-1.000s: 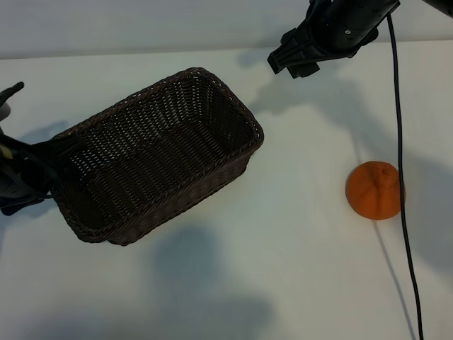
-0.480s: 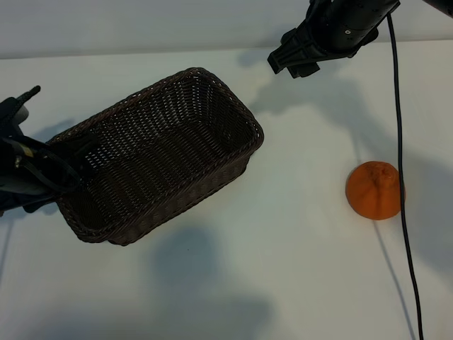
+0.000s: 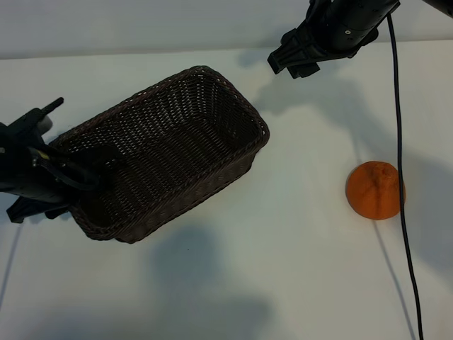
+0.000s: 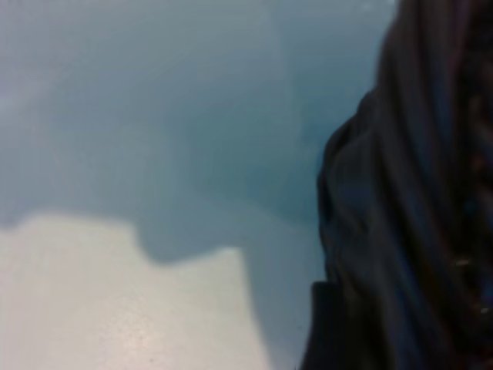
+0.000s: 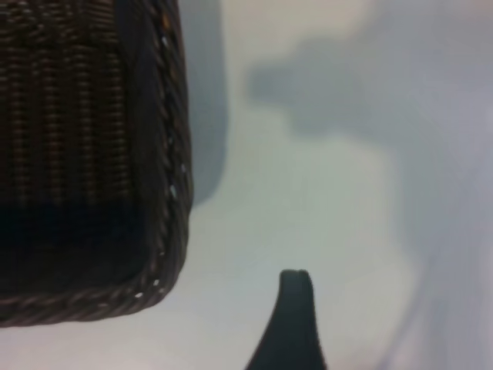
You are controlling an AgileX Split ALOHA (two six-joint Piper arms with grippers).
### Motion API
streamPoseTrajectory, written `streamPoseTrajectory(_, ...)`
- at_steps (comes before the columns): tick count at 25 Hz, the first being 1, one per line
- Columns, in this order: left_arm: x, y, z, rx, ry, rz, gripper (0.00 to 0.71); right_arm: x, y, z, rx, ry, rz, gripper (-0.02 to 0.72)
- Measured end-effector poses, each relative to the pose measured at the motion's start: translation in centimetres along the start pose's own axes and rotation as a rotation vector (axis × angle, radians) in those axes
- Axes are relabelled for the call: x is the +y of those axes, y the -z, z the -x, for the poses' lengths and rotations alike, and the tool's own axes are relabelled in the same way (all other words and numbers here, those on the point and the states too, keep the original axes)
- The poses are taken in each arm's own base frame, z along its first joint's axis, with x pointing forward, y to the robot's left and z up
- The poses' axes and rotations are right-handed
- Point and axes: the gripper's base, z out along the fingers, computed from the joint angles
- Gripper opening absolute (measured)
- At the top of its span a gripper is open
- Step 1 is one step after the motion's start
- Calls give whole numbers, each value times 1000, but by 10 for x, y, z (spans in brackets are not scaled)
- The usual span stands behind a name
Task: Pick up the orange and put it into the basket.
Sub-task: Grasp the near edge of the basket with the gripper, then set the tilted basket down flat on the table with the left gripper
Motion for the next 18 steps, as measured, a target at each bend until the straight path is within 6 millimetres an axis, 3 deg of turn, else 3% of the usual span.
streamPoseTrajectory(2, 1, -4, -1, 16, 12, 6, 394, 0, 0, 0, 4, 0, 0, 595)
streamPoseTrajectory(5, 1, -6, -3, 26, 20, 6, 158, 0, 0, -1, 8, 0, 0, 595)
streamPoseTrajectory(18, -1, 0, -2, 19, -30, -10, 153, 0, 0, -1, 16, 1, 0, 595)
